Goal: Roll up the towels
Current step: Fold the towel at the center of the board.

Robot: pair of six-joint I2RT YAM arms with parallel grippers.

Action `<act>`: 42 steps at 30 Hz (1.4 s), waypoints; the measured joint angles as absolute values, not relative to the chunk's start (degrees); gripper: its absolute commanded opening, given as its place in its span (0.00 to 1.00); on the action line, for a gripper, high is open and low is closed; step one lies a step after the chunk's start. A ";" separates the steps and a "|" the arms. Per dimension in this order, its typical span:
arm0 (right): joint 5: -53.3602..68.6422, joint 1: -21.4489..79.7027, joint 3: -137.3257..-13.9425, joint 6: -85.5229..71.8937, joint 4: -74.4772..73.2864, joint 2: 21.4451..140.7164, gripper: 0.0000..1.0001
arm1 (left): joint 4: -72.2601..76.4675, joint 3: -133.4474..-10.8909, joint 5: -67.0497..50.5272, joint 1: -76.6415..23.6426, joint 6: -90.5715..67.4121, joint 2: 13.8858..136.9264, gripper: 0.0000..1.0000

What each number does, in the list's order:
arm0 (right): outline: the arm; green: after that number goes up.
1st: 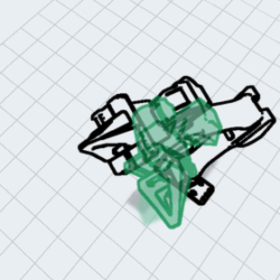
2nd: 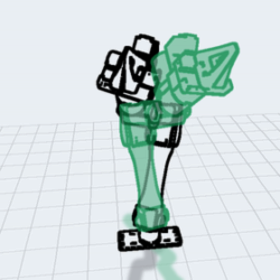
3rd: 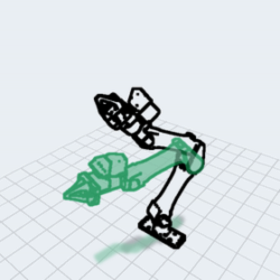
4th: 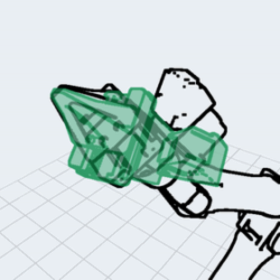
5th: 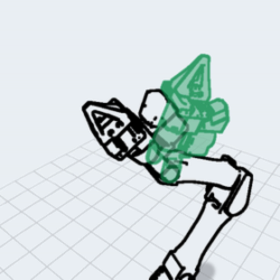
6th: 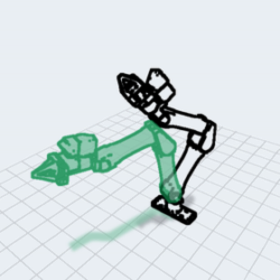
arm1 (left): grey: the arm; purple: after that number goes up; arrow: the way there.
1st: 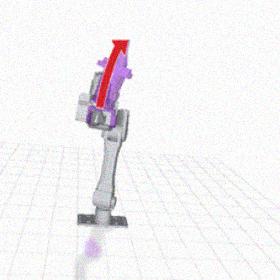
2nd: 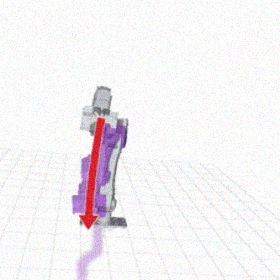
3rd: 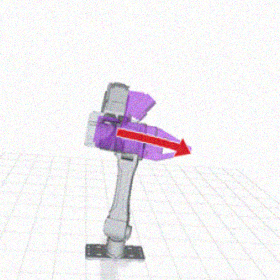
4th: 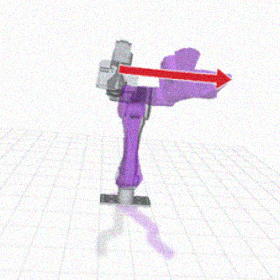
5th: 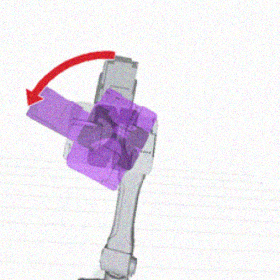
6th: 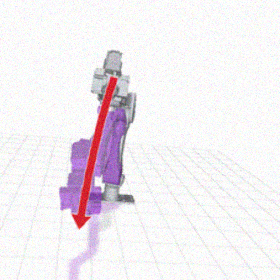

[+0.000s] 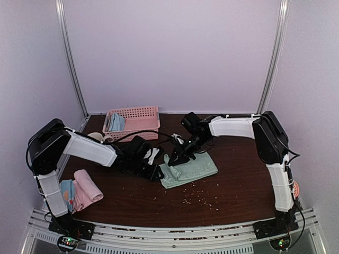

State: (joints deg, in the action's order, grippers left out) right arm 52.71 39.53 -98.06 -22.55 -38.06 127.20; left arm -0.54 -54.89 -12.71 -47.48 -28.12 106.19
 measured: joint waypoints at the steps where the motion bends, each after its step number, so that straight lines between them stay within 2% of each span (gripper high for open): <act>1: 52.73 39.68 -98.17 -22.70 -37.95 127.20 0.00 | -0.38 -54.83 -12.71 -47.48 -28.12 106.19 0.30; 8: 52.75 40.66 -99.63 -23.18 -37.30 128.33 0.00 | -0.01 -54.68 -12.71 -47.48 -28.12 106.19 0.30; 13: 52.75 40.75 -99.90 -23.70 -36.73 130.54 0.04 | 0.08 -54.63 -12.71 -47.48 -28.12 106.19 0.30; 16: 52.75 40.75 -99.90 -23.75 -36.67 131.07 0.10 | 0.27 -54.46 -12.67 -47.48 -28.12 106.10 0.29; 18: 52.77 40.75 -99.94 -23.77 -36.60 131.07 0.22 | 0.49 -54.19 -12.64 -47.48 -28.12 106.00 0.30; 19: 52.82 40.75 -99.96 -23.79 -36.53 131.07 0.24 | 0.54 -54.08 -12.64 -47.48 -28.12 105.91 0.29; 28: 53.80 40.75 -100.95 -22.02 -36.84 131.04 0.28 | -4.19 -49.45 -9.85 -47.48 -28.23 99.42 0.29; 33: 53.10 40.53 -101.65 -17.02 -39.42 130.13 0.37 | -7.79 -49.25 -7.11 -47.48 -27.73 93.69 0.29; 42: 36.71 38.39 -110.30 2.87 -51.22 122.45 0.42 | -9.04 -58.59 -6.59 -47.48 -24.16 95.29 0.29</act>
State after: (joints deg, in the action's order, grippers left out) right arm 36.71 38.39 -110.30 2.87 -51.22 122.45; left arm -9.04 -58.59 -6.59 -47.48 -24.16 95.29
